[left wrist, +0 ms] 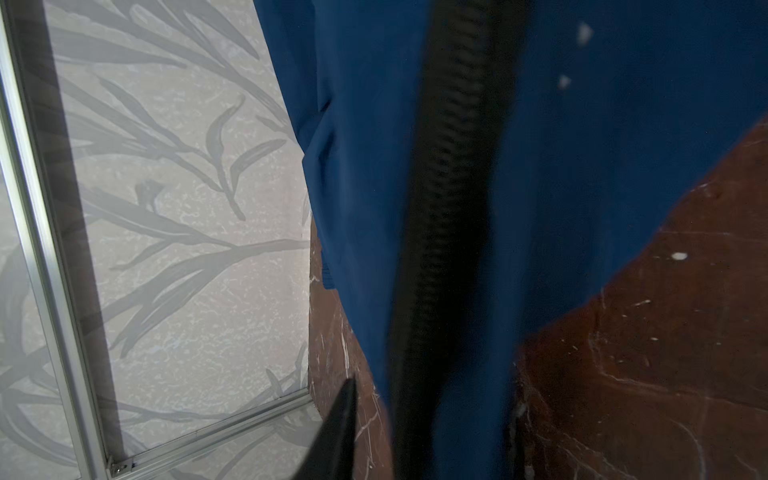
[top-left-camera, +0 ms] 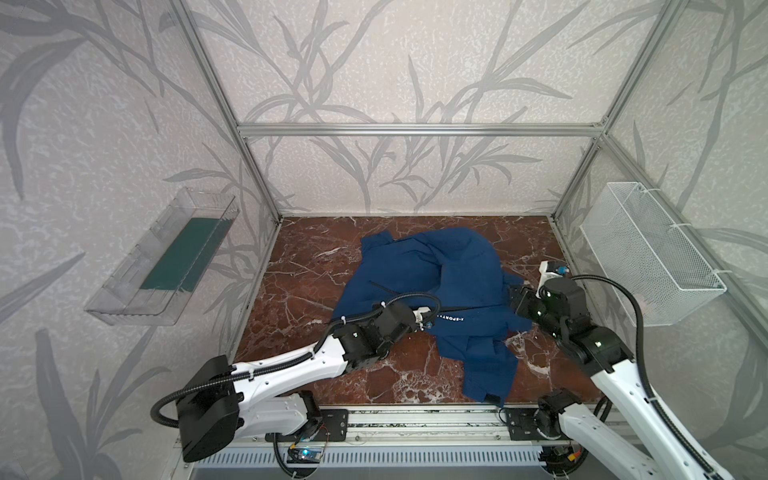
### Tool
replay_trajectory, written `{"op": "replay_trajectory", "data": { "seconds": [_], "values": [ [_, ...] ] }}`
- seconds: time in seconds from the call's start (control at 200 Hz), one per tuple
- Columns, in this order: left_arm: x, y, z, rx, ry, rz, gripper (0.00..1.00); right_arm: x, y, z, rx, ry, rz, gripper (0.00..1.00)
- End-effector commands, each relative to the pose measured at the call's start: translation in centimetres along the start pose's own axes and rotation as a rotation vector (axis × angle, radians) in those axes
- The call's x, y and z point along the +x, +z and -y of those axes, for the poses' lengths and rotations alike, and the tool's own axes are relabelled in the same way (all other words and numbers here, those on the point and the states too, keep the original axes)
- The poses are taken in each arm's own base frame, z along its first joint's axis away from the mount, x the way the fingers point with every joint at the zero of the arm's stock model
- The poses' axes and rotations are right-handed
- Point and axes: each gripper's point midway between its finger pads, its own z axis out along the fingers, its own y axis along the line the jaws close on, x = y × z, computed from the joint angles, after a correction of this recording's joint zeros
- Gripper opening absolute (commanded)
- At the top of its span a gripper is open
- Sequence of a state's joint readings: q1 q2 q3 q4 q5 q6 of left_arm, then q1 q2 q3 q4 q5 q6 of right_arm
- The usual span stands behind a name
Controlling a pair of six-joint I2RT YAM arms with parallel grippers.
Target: Zip up the jacket
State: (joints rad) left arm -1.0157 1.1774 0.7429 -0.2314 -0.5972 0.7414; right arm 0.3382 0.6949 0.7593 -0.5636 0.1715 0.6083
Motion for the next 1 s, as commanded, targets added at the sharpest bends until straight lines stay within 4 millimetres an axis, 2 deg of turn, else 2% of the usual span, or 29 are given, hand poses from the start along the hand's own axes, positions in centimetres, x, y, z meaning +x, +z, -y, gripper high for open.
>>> {"op": "replay_trajectory", "data": {
  "seconds": [0.0, 0.065, 0.165, 0.255, 0.325, 0.425, 0.495, 0.545, 0.575, 0.615, 0.68, 0.72, 0.845, 0.92, 0.995],
  "values": [
    [1.0, -2.0, -0.2, 0.027, -0.231, -0.046, 0.61, 0.1, -1.8, 1.2, 0.040, 0.068, 0.005, 0.77],
    [1.0, -2.6, 1.4, 0.093, -0.239, -0.050, 0.68, 0.4, -2.0, 0.9, 0.034, 0.064, -0.034, 0.78],
    [1.0, -3.8, 2.5, 0.125, -0.302, -0.026, 0.69, 1.8, -1.5, -0.3, -0.013, 0.086, -0.132, 0.78],
    [0.7, -5.0, 2.4, 0.131, -0.375, 0.035, 0.69, 2.8, -0.4, -2.3, -0.106, 0.139, -0.195, 0.78],
    [0.4, -6.1, 1.7, 0.134, -0.416, 0.088, 0.70, 2.5, 0.2, -4.0, -0.170, 0.146, -0.207, 0.78],
    [1.2, -7.2, 1.6, 0.149, -0.488, 0.108, 0.70, 2.2, 0.6, -5.2, -0.189, 0.137, -0.235, 0.78],
    [1.6, -7.7, 1.3, 0.146, -0.574, 0.128, 0.71, 2.2, 0.9, -5.0, -0.174, 0.116, -0.230, 0.80],
    [1.7, -8.2, -0.1, 0.093, -0.658, 0.174, 0.77, 2.3, 1.3, -4.4, -0.146, 0.103, -0.211, 0.87],
    [1.6, -8.6, -1.5, 0.041, -0.722, 0.215, 0.86, 2.2, 1.6, -4.1, -0.139, 0.083, -0.197, 1.00],
    [1.6, -9.4, -3.6, -0.037, -0.799, 0.279, 0.99, 2.1, 1.8, -3.5, -0.108, 0.042, -0.176, 0.99],
    [2.4, -10.3, -7.1, -0.159, -0.924, 0.345, 0.99, 1.5, 2.1, -1.9, -0.026, -0.039, -0.130, 0.99],
    [3.2, -10.1, -8.3, -0.188, -0.963, 0.337, 0.99, 0.9, 2.2, -1.0, 0.022, -0.092, -0.094, 0.99],
    [8.1, -7.0, -10.8, -0.241, -1.081, 0.159, 0.99, -1.0, 3.0, 1.1, 0.134, -0.253, 0.051, 0.99],
    [11.8, -5.5, -12.9, -0.402, -1.139, 0.070, 0.99, -1.8, 3.9, 2.6, 0.216, -0.317, 0.147, 0.99],
    [14.2, -4.3, -14.9, -0.529, -1.171, 0.070, 0.99, -1.9, 5.0, 3.2, 0.234, -0.421, 0.221, 0.99]
  ]
}}
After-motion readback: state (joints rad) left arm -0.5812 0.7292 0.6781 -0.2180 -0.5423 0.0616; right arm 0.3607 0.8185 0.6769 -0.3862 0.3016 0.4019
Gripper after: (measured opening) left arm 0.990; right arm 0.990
